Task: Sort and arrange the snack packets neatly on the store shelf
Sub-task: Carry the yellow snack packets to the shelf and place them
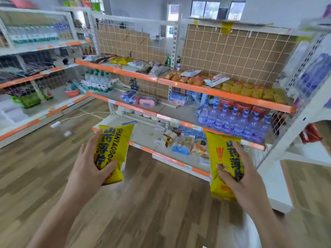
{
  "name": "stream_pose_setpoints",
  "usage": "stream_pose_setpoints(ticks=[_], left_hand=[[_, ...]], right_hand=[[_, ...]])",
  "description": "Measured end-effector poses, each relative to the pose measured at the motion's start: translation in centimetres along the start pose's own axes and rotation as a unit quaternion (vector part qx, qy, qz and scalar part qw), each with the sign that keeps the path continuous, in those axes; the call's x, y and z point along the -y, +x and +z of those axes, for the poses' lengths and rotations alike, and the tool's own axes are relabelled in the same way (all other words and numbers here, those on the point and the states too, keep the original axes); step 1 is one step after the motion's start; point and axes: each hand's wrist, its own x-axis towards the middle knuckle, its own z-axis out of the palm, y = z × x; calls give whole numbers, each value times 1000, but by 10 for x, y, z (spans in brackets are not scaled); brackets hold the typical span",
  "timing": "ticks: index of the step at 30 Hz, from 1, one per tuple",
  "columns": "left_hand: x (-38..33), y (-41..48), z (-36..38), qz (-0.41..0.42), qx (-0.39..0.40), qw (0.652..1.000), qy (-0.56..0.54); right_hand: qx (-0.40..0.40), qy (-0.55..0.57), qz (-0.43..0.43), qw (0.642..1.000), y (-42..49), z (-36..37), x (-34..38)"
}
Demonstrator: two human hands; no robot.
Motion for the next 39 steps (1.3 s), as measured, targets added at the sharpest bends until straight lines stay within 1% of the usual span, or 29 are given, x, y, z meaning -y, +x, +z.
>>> stream_pose_setpoints(ticks=[6,11,16,20,26,34,39], left_hand=[[31,68,16,-25,9,1000,-4],[46,127,28,-51,-22,998,6],[63,181,32,-81,-62,995,18],[87,217,29,-113,-88,989,35],[130,281,23,-148,-122,981,29],[207,413,-9,-130,-123,983,31],[251,500,-29,-120,-111,986,38]], right_hand=[[16,-8,-23,1000,80,49,6],[46,-4,-46,998,158,91,8],[87,24,-75,993,238,137,19],[134,26,-96,986,290,181,33],[165,32,-122,978,354,255,58],[142,29,-137,980,448,373,105],[143,55,-143,978,500,442,135]])
